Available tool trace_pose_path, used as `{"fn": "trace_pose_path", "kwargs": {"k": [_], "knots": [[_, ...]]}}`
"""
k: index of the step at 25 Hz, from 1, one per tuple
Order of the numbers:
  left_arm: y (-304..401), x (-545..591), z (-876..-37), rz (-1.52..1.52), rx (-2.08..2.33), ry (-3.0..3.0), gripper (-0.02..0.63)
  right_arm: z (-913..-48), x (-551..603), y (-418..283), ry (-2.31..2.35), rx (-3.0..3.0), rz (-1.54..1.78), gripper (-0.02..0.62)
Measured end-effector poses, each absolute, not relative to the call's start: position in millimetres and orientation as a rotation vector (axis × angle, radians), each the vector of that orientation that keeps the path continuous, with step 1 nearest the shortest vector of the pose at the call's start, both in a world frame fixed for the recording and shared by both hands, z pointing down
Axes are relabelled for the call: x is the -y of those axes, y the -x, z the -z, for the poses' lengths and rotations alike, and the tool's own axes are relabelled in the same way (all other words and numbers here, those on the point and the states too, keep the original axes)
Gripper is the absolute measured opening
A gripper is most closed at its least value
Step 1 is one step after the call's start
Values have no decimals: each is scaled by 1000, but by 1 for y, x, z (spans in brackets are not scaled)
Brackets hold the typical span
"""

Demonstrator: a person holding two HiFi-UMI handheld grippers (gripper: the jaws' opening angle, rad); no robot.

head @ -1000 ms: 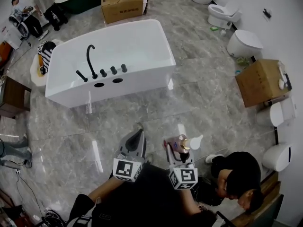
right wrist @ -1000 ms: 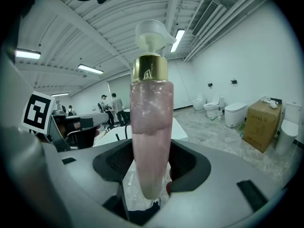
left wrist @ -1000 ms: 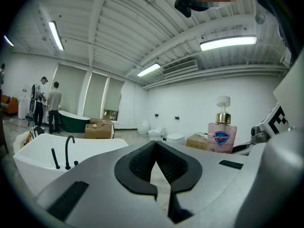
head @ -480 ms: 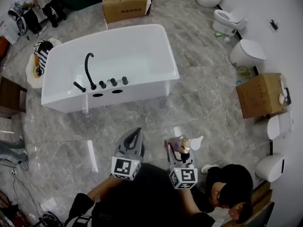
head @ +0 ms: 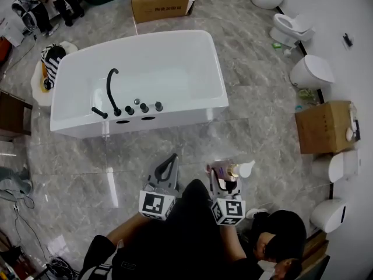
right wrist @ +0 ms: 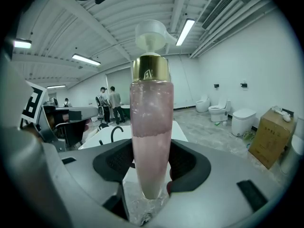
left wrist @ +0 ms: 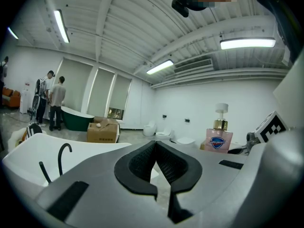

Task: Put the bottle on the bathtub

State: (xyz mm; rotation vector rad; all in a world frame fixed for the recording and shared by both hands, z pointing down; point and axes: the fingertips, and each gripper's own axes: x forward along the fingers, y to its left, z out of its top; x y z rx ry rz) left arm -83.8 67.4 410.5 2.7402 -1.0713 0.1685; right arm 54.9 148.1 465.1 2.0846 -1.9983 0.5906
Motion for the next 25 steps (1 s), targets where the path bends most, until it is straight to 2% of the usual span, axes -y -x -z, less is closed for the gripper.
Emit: {"fn": "trace_pose_path", "kwargs": {"k": [18,25], "knots": [[12,67,-406,-123,1319,-2633,17,-492,34,-129,-1838,2170,-548,225],[-9,114,-418,-143,1359,-2577,17,-528,101,-154,-1794,2154,-570,225]]}}
